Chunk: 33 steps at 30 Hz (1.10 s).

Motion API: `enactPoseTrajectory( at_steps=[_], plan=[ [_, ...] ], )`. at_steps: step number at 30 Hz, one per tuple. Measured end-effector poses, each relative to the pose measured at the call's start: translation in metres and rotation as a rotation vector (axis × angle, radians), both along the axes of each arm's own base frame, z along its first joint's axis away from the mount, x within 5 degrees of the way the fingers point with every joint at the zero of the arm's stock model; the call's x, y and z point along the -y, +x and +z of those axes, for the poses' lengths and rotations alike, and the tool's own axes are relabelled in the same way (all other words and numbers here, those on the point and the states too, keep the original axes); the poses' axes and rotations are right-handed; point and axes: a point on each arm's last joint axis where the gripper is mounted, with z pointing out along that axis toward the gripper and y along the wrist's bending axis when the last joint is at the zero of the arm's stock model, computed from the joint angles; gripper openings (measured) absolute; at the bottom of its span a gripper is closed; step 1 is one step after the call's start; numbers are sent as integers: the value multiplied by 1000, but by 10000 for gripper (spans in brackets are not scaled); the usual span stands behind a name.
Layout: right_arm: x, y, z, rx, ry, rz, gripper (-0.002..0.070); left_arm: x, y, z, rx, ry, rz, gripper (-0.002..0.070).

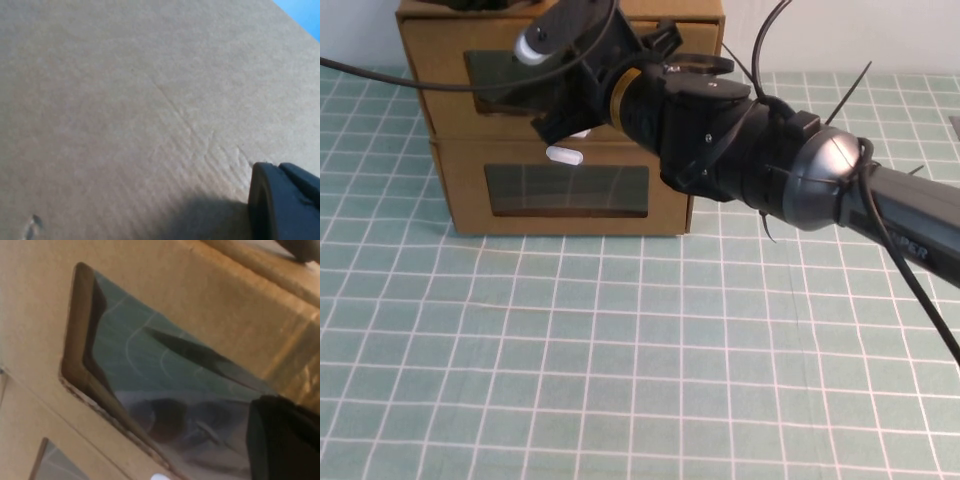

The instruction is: Close the shoe box

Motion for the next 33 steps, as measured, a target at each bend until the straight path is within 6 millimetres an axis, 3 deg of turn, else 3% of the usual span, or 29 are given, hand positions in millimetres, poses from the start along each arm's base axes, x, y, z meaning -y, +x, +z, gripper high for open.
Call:
enactPoseTrajectory(
  at_steps=[12,16,21,28,33],
  plan=[
    [1,0,1,-71,93,-16,-14,-1,-4,6,19,15,-2,-5],
    [2,-15,9,-89,109,-18,-14,-3,-12,15,36,38,-15,-5],
    [-4,-47,22,-107,117,18,-14,-6,-33,39,78,49,-39,-5],
    [-5,-88,28,-81,-242,-9,-14,-14,-78,81,156,96,-77,-5],
    [14,-103,29,-173,-484,-78,-14,-23,-116,107,181,154,-85,-5]
  ],
)
